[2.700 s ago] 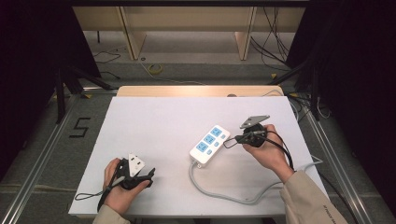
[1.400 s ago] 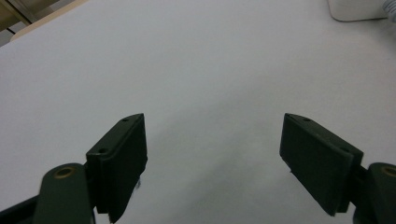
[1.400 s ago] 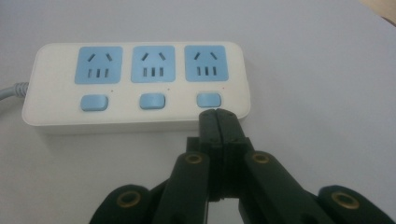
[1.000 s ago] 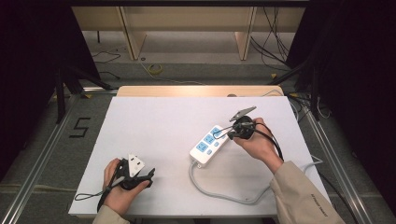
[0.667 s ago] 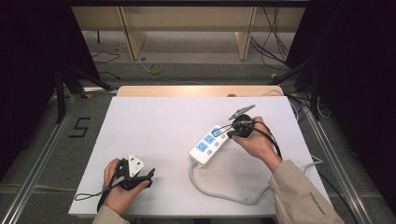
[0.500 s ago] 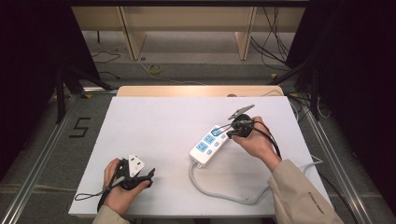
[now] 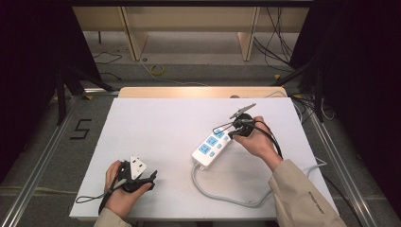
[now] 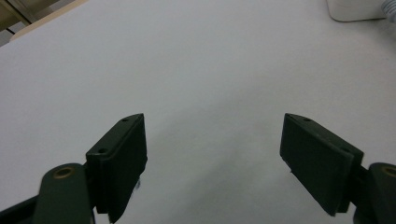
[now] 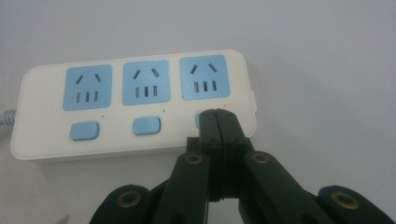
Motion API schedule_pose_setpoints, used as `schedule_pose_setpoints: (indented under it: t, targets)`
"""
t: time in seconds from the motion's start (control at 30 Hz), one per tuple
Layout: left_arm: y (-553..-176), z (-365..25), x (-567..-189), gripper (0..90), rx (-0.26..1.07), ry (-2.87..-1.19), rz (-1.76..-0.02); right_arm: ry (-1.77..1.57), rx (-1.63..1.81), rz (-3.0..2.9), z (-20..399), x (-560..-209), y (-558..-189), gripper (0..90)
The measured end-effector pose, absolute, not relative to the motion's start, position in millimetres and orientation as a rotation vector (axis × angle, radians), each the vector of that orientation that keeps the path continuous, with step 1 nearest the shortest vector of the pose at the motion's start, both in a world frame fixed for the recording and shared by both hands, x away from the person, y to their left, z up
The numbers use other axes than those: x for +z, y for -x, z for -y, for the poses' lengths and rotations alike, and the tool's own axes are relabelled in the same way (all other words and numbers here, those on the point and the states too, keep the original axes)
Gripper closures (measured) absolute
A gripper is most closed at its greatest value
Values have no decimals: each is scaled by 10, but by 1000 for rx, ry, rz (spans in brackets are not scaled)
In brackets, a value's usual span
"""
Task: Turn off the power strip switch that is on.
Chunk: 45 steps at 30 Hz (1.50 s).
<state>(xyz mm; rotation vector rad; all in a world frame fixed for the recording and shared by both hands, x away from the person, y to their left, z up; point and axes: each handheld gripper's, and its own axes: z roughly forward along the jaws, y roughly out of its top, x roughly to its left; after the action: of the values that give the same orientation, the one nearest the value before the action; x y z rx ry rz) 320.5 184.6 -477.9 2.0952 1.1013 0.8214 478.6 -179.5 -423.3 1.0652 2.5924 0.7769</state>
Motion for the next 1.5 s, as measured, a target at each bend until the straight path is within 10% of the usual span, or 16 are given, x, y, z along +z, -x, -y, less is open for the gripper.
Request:
schedule_pose_setpoints:
  t: [1.5]
  targets:
    - [-3204,-1833,-4782,226,818,-2098,-1096,-1078,697,-2630,1655,-4345,-4932,900]
